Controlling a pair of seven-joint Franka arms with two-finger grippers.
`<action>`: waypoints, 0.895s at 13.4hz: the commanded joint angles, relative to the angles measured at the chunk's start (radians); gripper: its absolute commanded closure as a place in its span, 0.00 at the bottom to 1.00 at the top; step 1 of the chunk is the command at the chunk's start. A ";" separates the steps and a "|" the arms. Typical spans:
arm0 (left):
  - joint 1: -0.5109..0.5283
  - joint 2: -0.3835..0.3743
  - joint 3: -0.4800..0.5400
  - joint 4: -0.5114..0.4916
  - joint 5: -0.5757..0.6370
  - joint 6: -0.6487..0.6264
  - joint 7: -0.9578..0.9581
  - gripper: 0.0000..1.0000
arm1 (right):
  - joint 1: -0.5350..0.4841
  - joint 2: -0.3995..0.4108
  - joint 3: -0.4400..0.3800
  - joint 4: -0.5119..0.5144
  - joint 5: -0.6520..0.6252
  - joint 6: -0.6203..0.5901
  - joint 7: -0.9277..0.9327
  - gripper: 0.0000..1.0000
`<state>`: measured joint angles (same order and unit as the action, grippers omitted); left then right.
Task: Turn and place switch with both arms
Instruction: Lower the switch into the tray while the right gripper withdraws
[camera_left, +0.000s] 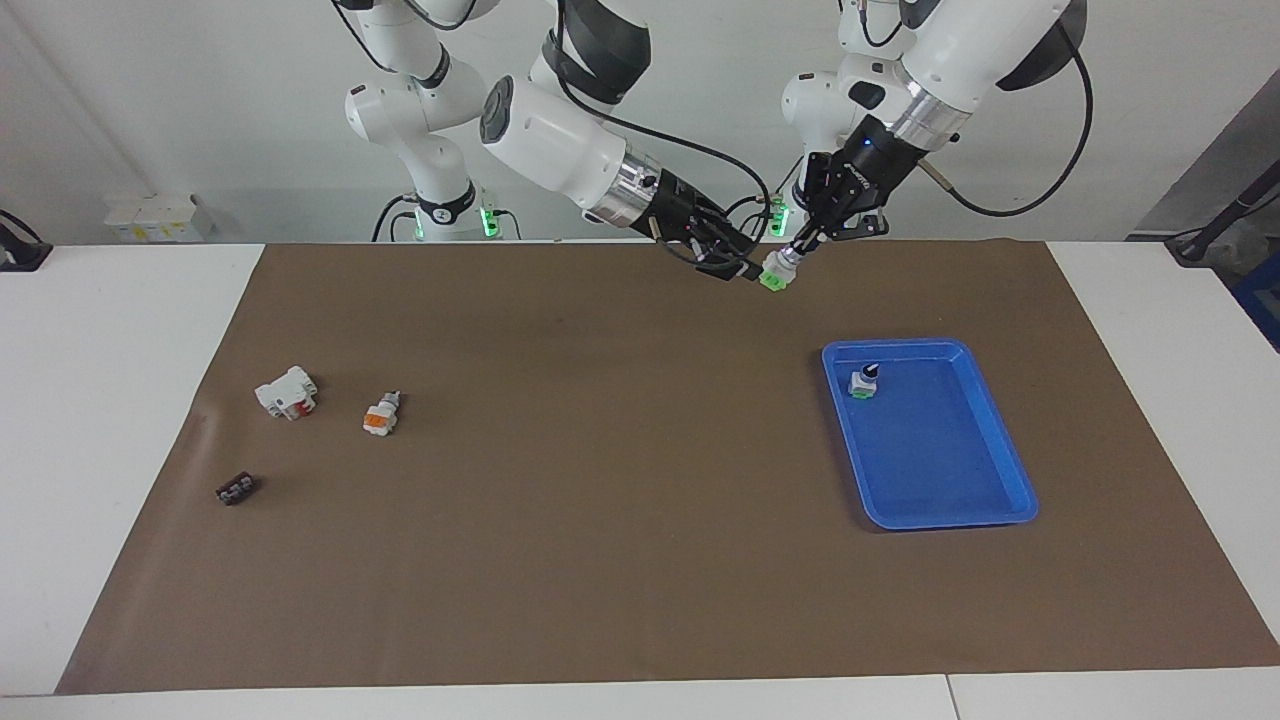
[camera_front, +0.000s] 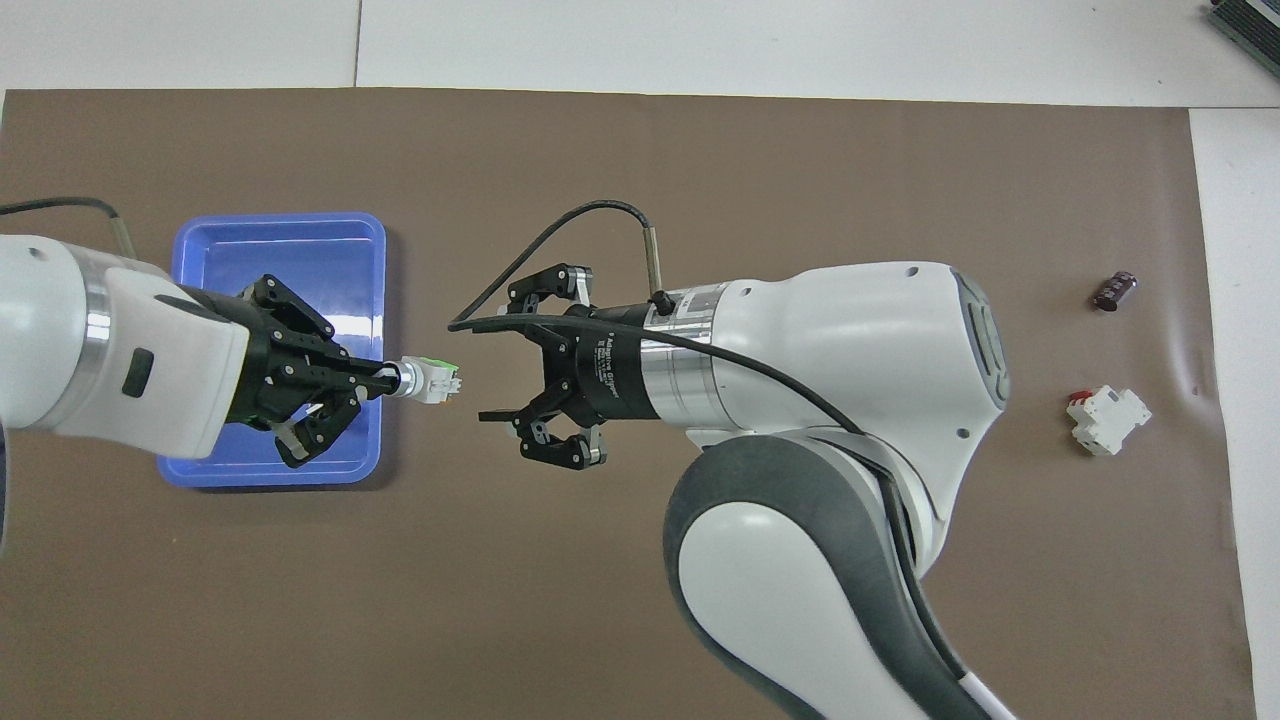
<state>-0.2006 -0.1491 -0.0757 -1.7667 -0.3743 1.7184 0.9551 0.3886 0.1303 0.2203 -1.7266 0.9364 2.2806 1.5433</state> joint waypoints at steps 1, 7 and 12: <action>0.006 -0.021 -0.004 -0.026 0.049 0.003 0.019 1.00 | -0.019 -0.047 -0.001 -0.016 -0.077 -0.021 0.001 0.00; 0.044 -0.064 -0.006 -0.200 0.263 0.199 0.059 1.00 | -0.114 -0.087 -0.004 -0.016 -0.514 -0.050 -0.193 0.00; 0.188 -0.030 -0.006 -0.299 0.345 0.306 0.060 1.00 | -0.288 -0.095 -0.004 -0.010 -0.793 -0.258 -0.729 0.00</action>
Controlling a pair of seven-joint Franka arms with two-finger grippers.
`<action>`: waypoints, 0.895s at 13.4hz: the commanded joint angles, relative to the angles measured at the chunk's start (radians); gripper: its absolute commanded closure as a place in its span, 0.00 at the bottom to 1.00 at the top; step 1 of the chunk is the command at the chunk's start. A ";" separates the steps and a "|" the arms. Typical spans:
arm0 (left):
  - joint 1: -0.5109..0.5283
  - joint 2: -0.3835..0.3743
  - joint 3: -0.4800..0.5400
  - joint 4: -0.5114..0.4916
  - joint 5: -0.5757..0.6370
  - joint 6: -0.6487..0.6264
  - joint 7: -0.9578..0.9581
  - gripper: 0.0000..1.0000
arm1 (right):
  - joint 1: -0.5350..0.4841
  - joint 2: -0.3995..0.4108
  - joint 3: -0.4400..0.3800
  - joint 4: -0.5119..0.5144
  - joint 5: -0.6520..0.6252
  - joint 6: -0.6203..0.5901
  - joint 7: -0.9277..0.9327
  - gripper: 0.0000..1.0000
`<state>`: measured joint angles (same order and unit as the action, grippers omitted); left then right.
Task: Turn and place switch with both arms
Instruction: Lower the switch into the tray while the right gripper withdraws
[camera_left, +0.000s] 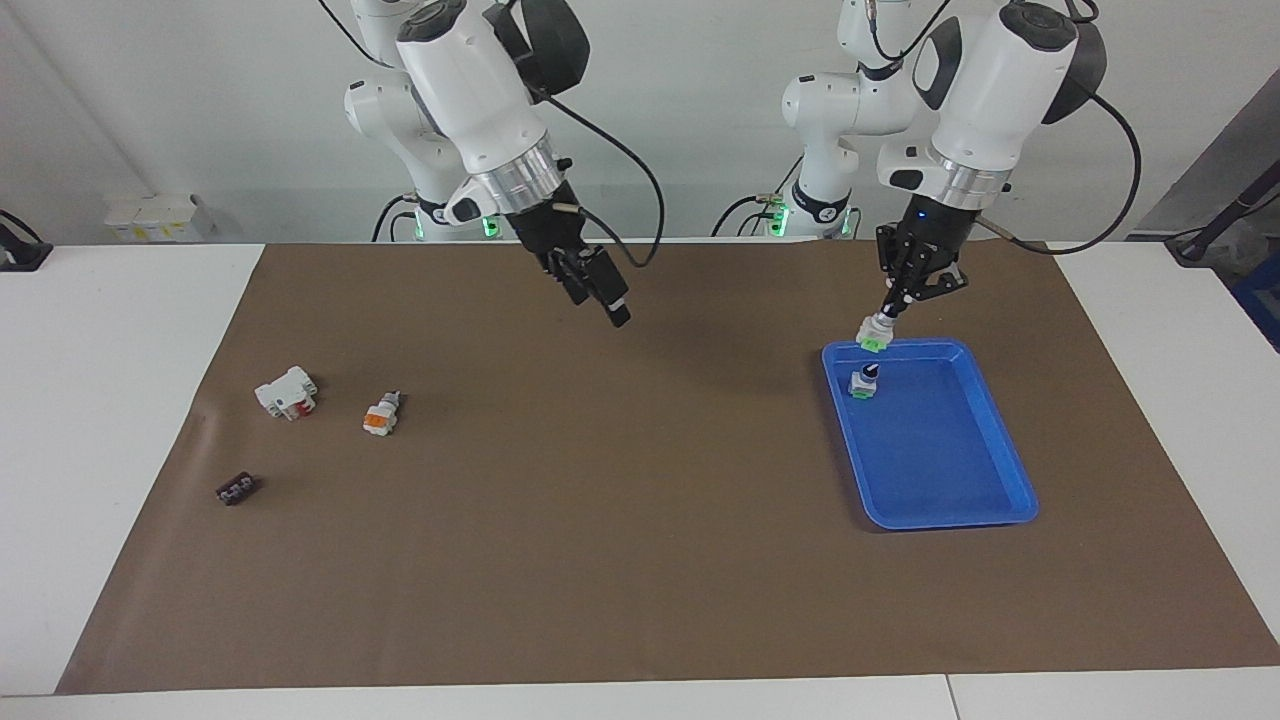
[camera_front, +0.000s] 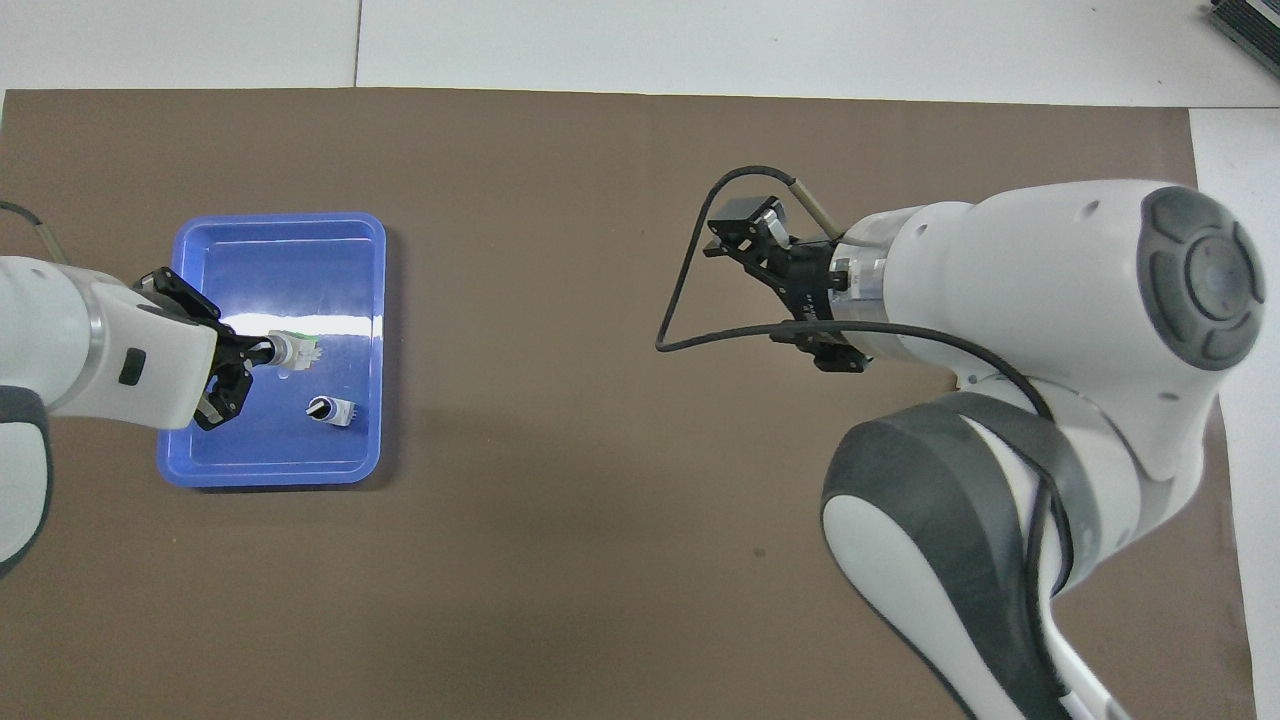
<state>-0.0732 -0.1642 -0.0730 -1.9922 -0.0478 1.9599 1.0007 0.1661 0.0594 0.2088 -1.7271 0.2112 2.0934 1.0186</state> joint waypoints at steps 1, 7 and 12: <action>0.084 0.000 -0.008 -0.094 0.019 0.103 0.015 1.00 | -0.098 -0.033 0.007 -0.009 -0.099 -0.111 -0.300 0.00; 0.144 0.138 -0.008 -0.118 0.019 0.129 0.004 1.00 | -0.111 -0.162 -0.188 0.004 -0.171 -0.380 -0.696 0.00; 0.142 0.129 -0.008 -0.244 0.019 0.267 -0.046 1.00 | -0.109 -0.110 -0.281 0.198 -0.213 -0.592 -0.847 0.00</action>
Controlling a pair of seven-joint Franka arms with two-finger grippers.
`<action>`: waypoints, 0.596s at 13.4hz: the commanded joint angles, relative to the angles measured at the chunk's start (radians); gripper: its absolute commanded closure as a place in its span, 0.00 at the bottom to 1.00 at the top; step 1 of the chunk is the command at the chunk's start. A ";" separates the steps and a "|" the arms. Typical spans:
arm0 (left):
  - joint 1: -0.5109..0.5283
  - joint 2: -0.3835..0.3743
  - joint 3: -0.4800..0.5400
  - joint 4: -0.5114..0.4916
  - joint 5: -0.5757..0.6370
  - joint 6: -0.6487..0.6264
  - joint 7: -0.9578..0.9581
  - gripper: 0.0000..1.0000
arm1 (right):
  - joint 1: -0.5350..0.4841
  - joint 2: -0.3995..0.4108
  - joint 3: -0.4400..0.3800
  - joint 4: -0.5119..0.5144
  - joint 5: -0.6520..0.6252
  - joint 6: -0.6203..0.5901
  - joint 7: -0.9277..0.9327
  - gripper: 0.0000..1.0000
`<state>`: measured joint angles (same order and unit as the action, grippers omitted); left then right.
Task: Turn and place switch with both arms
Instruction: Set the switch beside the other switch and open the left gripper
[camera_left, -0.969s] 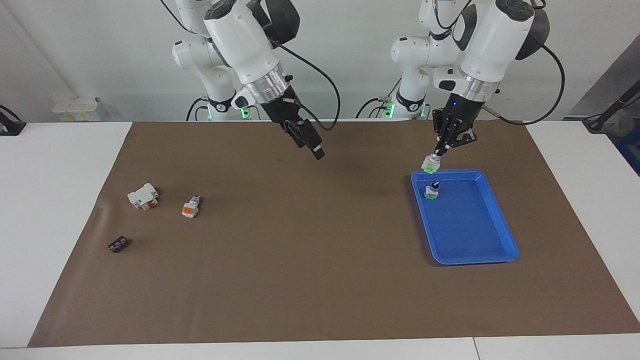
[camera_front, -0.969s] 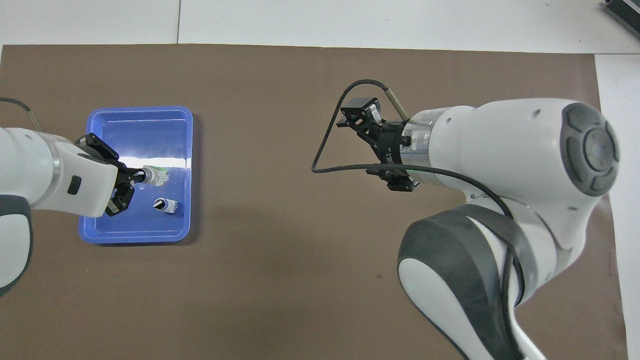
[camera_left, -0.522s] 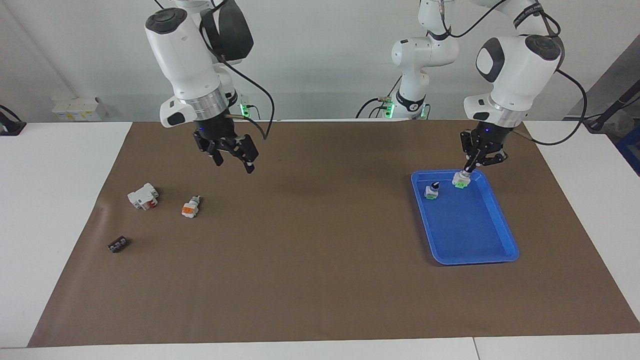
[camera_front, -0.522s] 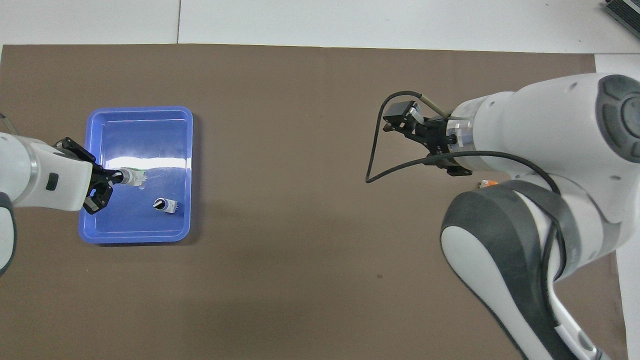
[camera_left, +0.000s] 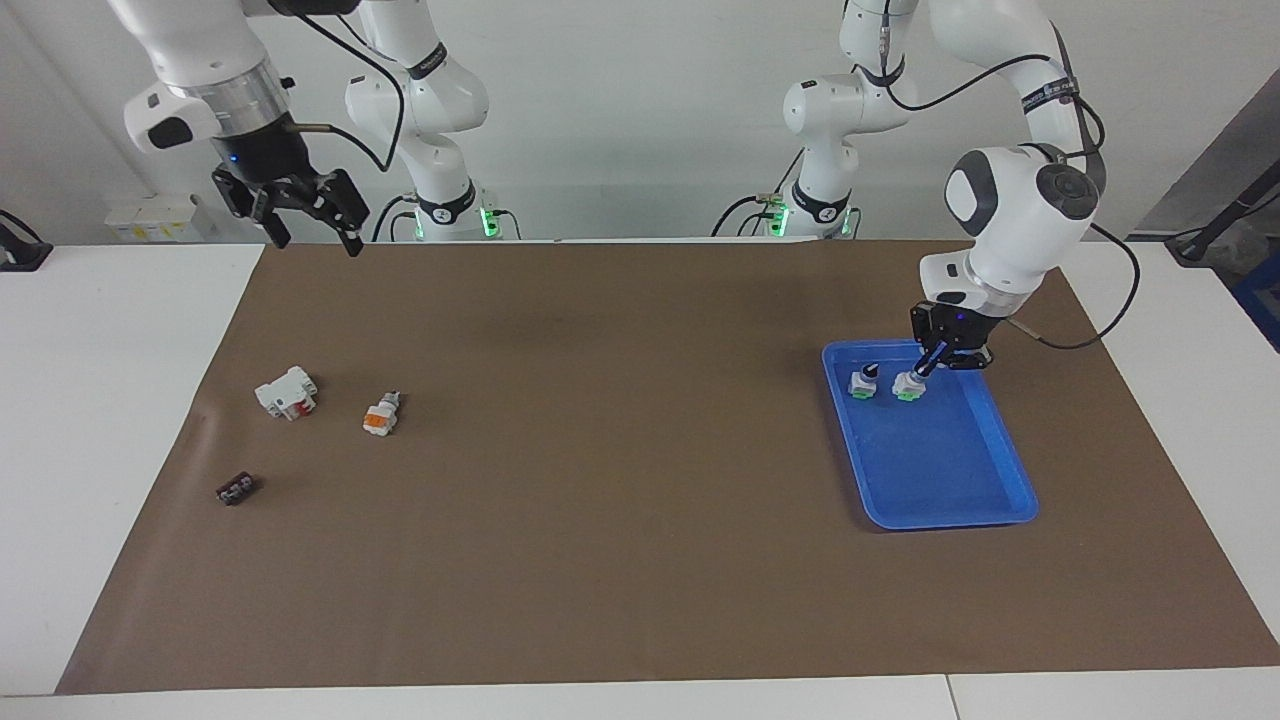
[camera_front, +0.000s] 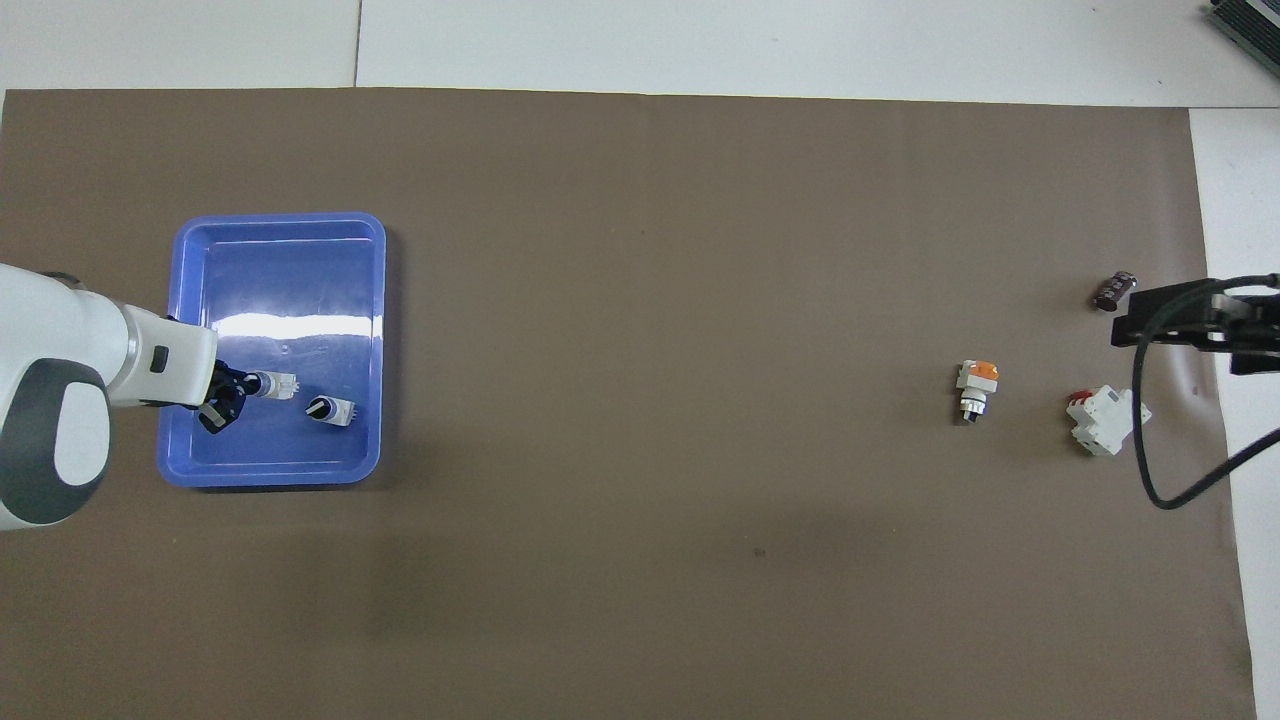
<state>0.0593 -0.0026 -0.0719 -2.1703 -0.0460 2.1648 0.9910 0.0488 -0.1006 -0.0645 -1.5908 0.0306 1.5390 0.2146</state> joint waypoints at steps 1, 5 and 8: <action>0.010 -0.034 -0.009 -0.074 0.017 0.056 -0.037 1.00 | 0.006 0.045 -0.005 0.043 -0.031 -0.031 -0.050 0.00; -0.001 -0.039 -0.009 -0.066 0.017 0.041 -0.077 0.02 | 0.008 0.038 0.006 0.025 -0.028 -0.042 -0.052 0.00; -0.007 -0.086 -0.011 -0.056 0.017 0.030 -0.207 0.00 | 0.008 0.038 0.008 0.022 -0.028 -0.033 -0.050 0.00</action>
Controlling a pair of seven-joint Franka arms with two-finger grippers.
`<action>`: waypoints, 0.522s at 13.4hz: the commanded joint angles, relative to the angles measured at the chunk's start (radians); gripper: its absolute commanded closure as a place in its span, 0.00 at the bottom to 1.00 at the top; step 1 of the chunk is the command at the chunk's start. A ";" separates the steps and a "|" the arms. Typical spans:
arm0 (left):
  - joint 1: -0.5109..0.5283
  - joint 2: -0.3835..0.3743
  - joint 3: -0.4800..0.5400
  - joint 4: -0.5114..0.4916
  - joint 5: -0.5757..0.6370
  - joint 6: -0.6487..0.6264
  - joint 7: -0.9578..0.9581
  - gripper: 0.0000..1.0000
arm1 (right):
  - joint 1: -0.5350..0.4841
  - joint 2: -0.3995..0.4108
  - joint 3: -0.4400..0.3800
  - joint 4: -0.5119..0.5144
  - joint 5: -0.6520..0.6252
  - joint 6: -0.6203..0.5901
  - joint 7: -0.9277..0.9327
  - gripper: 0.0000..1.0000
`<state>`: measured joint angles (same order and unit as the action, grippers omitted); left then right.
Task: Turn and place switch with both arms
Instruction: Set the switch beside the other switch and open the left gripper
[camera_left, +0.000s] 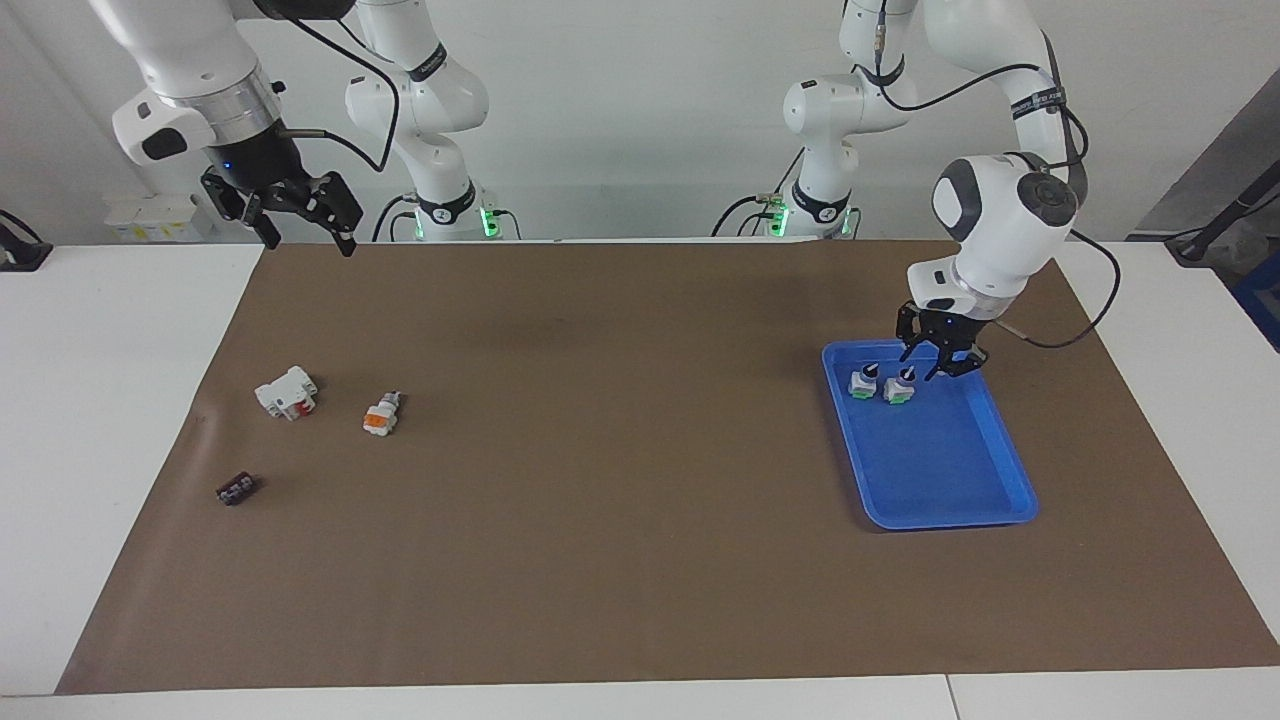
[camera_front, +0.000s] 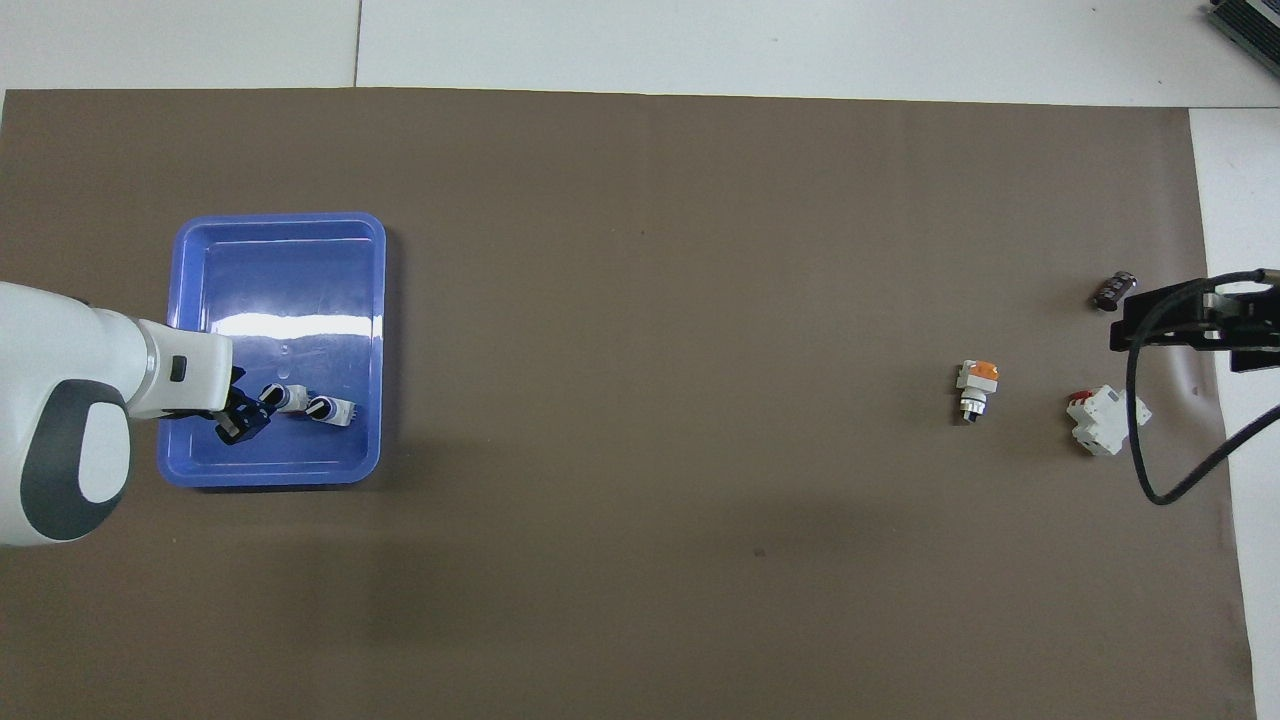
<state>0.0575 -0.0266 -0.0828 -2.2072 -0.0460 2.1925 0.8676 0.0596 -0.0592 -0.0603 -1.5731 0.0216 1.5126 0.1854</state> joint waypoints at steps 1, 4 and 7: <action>-0.005 -0.085 0.000 -0.019 0.017 -0.017 -0.119 0.00 | -0.003 -0.002 0.004 0.004 -0.019 -0.002 -0.020 0.00; -0.005 -0.157 0.001 -0.012 0.017 -0.107 -0.321 0.00 | -0.003 -0.002 0.002 0.002 -0.025 0.003 -0.024 0.00; -0.008 -0.158 -0.009 0.137 0.017 -0.263 -0.638 0.00 | -0.003 -0.001 0.002 0.002 -0.028 0.004 -0.023 0.00</action>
<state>0.0574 -0.1847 -0.0889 -2.1730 -0.0460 2.0463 0.3997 0.0595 -0.0592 -0.0604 -1.5730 0.0162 1.5129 0.1854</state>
